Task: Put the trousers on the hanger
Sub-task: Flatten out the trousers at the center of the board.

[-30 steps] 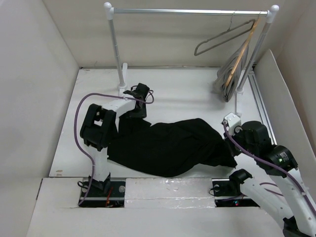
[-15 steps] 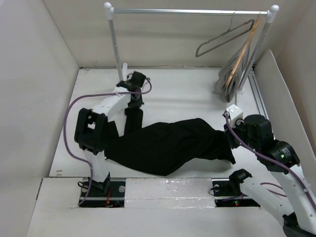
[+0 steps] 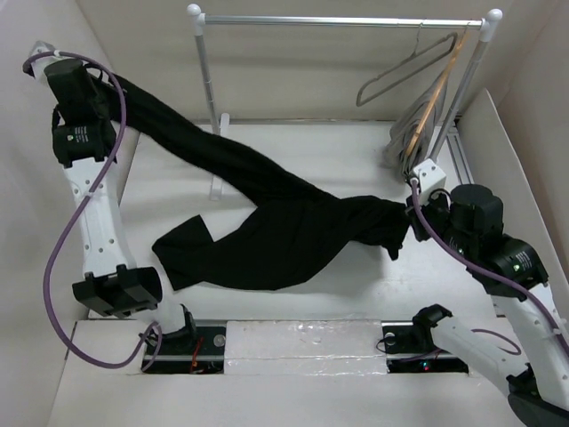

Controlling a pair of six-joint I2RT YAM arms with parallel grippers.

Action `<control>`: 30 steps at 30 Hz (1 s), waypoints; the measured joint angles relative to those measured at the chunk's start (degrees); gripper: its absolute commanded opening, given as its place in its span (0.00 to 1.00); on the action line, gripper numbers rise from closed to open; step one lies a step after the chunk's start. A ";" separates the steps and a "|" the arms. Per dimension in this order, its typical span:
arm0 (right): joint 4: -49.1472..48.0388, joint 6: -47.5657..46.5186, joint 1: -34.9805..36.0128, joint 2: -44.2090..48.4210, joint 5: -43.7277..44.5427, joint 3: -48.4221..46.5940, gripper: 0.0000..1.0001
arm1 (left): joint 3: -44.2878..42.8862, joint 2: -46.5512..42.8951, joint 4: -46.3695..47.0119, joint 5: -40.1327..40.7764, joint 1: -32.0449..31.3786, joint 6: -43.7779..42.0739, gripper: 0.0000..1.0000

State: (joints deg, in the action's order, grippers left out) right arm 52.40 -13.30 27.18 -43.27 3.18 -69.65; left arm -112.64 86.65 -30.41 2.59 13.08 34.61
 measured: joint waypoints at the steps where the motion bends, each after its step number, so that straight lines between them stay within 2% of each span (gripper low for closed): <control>1: -0.52 -0.11 0.00 -0.15 0.04 0.04 0.00 | 0.35 0.35 0.33 0.02 0.76 0.66 0.00; 2: -0.85 -0.26 0.00 -0.20 0.09 0.28 0.00 | 1.88 0.72 1.64 -0.09 1.57 1.27 0.00; 3: -1.25 -0.42 0.00 -0.07 0.20 0.81 0.00 | 4.20 1.03 2.91 -0.83 2.27 1.90 0.05; 5: -2.29 -0.48 0.00 0.57 0.50 3.04 0.00 | 9.07 2.86 4.79 -3.34 4.39 2.84 0.25; 6: -2.38 -0.50 0.00 0.92 0.92 4.42 0.00 | 11.87 5.31 5.88 -4.85 6.21 3.65 0.39; 10: -1.88 -0.24 -0.15 0.81 3.37 8.66 0.00 | 12.13 18.51 4.31 -8.90 9.01 2.03 0.43; 11: -1.27 0.02 -0.42 0.15 4.17 9.03 0.00 | 12.87 21.57 4.28 -9.60 9.11 1.22 0.46; 12: -1.01 0.28 -0.70 -0.37 4.85 9.18 0.00 | 14.64 23.50 4.22 -9.99 8.90 0.46 0.55; 13: -0.68 0.74 -1.14 -1.07 5.57 9.33 0.00 | 17.18 24.24 3.98 -10.36 8.48 -0.17 0.57; 17: 3.02 2.64 -3.93 -2.80 7.21 9.53 0.00 | 25.64 21.31 2.99 -10.80 6.75 -1.44 0.57; 21: 7.56 3.98 -5.42 -1.95 6.62 9.53 0.00 | 32.96 11.26 5.57 -8.70 3.96 -3.28 0.57; 24: 10.75 4.07 -5.46 -1.09 3.58 9.49 0.00 | 40.44 1.22 7.28 -4.59 -2.69 -4.46 0.57; 27: 14.64 2.82 -5.49 -1.64 -0.66 9.49 0.00 | 46.31 -5.16 7.45 -1.44 -15.78 -4.98 0.56; 30: 17.66 0.04 -5.31 -3.43 -4.74 9.68 0.00 | 51.12 -6.67 6.82 0.42 -28.92 -4.48 0.58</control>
State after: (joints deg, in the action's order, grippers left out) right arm 70.06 -13.26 21.87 -46.70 -1.56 -59.96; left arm -61.52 79.99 -23.59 3.01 -15.84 30.13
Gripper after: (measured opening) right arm 0.041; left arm 0.569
